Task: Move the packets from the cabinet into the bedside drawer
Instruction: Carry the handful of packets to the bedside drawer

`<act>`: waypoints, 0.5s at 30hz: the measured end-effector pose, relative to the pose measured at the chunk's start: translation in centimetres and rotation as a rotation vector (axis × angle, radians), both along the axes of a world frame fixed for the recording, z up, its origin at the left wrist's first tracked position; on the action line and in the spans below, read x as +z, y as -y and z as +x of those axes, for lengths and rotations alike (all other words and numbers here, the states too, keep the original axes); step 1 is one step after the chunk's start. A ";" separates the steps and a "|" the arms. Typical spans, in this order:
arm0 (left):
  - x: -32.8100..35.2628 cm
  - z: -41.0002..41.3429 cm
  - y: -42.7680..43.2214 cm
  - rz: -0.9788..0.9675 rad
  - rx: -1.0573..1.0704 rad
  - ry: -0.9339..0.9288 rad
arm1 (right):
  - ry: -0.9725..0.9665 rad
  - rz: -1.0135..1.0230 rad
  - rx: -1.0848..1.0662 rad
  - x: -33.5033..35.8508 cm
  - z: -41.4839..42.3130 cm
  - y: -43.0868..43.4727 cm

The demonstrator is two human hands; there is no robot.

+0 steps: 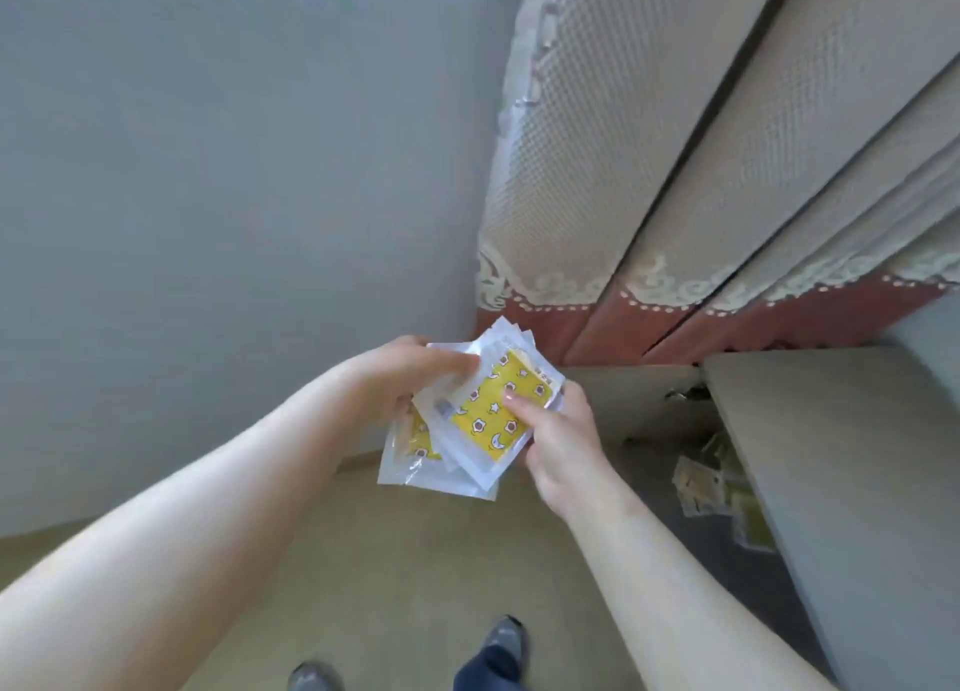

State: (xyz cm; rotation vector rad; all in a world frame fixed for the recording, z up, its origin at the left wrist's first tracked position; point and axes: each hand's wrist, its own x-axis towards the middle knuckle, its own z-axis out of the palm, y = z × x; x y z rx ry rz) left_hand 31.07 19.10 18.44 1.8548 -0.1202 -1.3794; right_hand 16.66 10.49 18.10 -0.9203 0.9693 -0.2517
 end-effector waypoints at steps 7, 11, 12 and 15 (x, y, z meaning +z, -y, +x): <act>8.5 5.5 -18.2 -0.140 0.185 0.058 | 0.148 -0.026 0.124 6.6 8.6 -12.6; 12.1 7.2 -30.4 -0.392 0.584 0.064 | 0.267 0.045 0.163 10.9 13.7 -22.3; 13.0 7.2 -33.2 -0.480 0.689 0.049 | 0.294 0.055 0.179 12.0 14.7 -24.8; 14.6 7.2 -40.7 -0.762 0.984 0.062 | 0.372 0.076 0.278 14.8 17.6 -32.6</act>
